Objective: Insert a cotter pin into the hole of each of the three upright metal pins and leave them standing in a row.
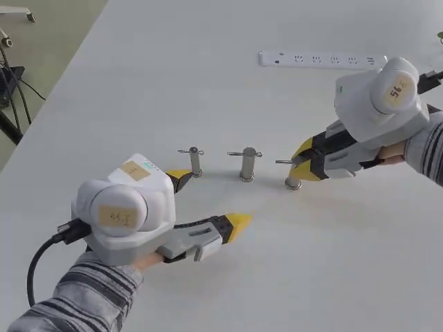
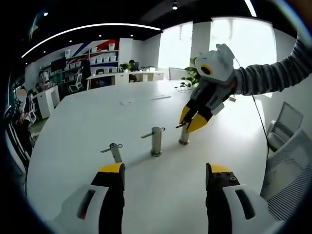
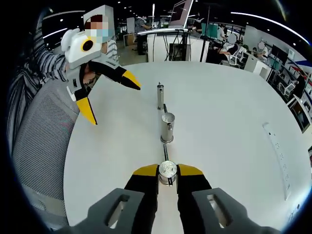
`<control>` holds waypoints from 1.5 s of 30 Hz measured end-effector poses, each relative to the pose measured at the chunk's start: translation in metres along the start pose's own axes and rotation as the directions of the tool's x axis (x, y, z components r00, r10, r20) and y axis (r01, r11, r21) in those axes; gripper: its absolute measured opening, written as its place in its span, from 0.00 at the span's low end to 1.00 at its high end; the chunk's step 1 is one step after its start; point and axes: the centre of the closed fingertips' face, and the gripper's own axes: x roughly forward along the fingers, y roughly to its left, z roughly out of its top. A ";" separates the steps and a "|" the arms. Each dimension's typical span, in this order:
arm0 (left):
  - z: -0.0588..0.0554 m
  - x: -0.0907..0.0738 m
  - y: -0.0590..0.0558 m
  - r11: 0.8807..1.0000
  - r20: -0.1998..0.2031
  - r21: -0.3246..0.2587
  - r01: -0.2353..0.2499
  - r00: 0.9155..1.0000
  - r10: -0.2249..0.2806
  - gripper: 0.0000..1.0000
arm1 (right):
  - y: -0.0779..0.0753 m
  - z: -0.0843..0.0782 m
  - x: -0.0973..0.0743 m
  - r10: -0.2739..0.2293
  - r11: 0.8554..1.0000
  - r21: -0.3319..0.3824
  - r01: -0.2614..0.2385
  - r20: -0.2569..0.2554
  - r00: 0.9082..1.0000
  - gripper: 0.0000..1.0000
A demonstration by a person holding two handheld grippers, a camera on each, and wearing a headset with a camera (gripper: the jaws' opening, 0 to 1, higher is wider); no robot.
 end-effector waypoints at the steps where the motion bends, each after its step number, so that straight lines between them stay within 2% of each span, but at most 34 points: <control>1: 0.000 -0.001 0.000 1.000 -0.001 0.002 -0.002 1.000 0.002 0.67 | 0.000 -0.001 0.000 0.000 1.000 -0.002 0.000 -0.003 1.000 0.08; 12: 0.002 -0.008 0.010 1.000 0.003 -0.003 -0.014 1.000 0.014 0.73 | -0.009 -0.006 0.001 -0.001 1.000 -0.009 0.001 -0.017 1.000 0.08; 18: 0.001 -0.011 0.018 0.999 0.004 -0.024 -0.038 0.999 0.038 0.74 | -0.012 -0.007 0.000 0.013 1.000 0.000 -0.013 -0.016 1.000 0.08; 29: 0.001 -0.015 0.025 0.998 -0.002 -0.038 -0.057 0.998 0.057 0.79 | -0.016 -0.007 0.001 0.036 0.999 -0.015 -0.036 0.004 0.999 0.09; 33: 0.002 -0.016 0.029 0.997 0.000 -0.042 -0.068 0.998 0.068 0.82 | -0.015 -0.007 0.002 0.037 0.998 -0.048 -0.037 0.002 0.999 0.09; 36: 0.004 -0.017 0.030 0.997 0.003 -0.042 -0.066 0.998 0.066 0.83 | -0.013 -0.010 0.006 0.022 0.998 -0.058 -0.022 -0.001 1.000 0.10; 38: 0.004 -0.017 0.030 0.997 0.000 -0.035 -0.061 0.998 0.061 0.84 | -0.013 -0.012 0.006 0.004 0.995 -0.101 -0.005 -0.012 1.000 0.11; 41: 0.004 -0.018 0.030 0.998 -0.004 -0.030 -0.063 0.998 0.063 0.85 | -0.012 -0.011 0.006 0.001 0.996 -0.087 -0.001 0.000 1.000 0.16; 45: 0.003 -0.018 0.028 0.998 -0.007 -0.045 -0.051 0.999 0.051 0.89 | -0.016 -0.012 -0.001 -0.037 0.997 -0.072 0.038 0.015 0.999 0.23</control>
